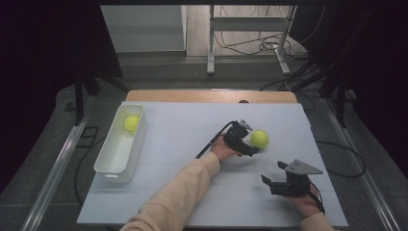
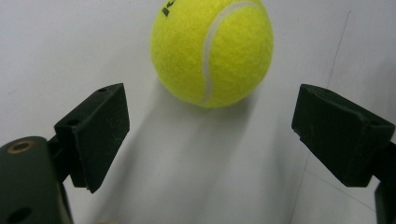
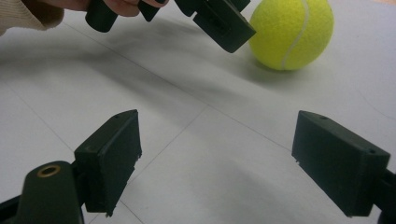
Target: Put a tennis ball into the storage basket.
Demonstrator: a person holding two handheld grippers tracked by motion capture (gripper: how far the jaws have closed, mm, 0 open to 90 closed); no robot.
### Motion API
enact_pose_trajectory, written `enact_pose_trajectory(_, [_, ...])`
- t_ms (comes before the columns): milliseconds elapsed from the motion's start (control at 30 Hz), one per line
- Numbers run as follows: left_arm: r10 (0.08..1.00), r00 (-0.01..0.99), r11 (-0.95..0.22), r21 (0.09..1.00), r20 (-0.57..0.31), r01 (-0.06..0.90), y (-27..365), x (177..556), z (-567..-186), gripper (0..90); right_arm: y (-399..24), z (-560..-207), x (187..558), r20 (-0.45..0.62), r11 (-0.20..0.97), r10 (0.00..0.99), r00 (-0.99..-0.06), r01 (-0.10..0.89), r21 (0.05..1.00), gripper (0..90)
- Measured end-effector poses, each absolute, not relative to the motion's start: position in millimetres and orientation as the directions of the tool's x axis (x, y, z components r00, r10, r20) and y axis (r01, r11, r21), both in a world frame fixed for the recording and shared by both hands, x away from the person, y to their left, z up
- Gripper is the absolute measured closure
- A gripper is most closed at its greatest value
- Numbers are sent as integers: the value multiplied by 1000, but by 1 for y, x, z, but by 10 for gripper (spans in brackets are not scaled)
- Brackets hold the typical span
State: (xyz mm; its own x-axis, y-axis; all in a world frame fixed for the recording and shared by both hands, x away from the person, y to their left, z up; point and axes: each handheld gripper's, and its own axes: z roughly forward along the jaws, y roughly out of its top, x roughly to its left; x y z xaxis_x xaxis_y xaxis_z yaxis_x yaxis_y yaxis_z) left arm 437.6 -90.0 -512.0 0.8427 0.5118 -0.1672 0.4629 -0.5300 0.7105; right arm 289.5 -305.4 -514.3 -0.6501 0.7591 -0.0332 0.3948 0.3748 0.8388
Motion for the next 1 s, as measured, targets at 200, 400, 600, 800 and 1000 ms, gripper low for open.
enact_pose_trajectory(200, [506, 846, -532, 712, -168, 459, -96, 440, -513, 120, -306, -514, 289, -35, 376, 760, -649, 395, 838, 160])
enact_pose_trajectory(400, [513, 843, -526, 717, -163, 458, -101, 442, -515, 120, -306, -514, 289, -31, 373, 759, -651, 395, 839, 160])
enact_pose_trajectory(600, [517, 839, -522, 715, -167, 464, -105, 448, -517, 120, -306, -514, 290, -29, 372, 759, -651, 396, 840, 161])
enact_pose_trajectory(800, [511, 844, -528, 715, -163, 458, -111, 452, -517, 120, -307, -514, 290, -27, 369, 761, -648, 399, 840, 160])
enact_pose_trajectory(1000, [504, 847, -509, 733, -171, 451, -113, 454, -516, 265, -308, -514, 290, -25, 366, 761, -649, 398, 841, 161])
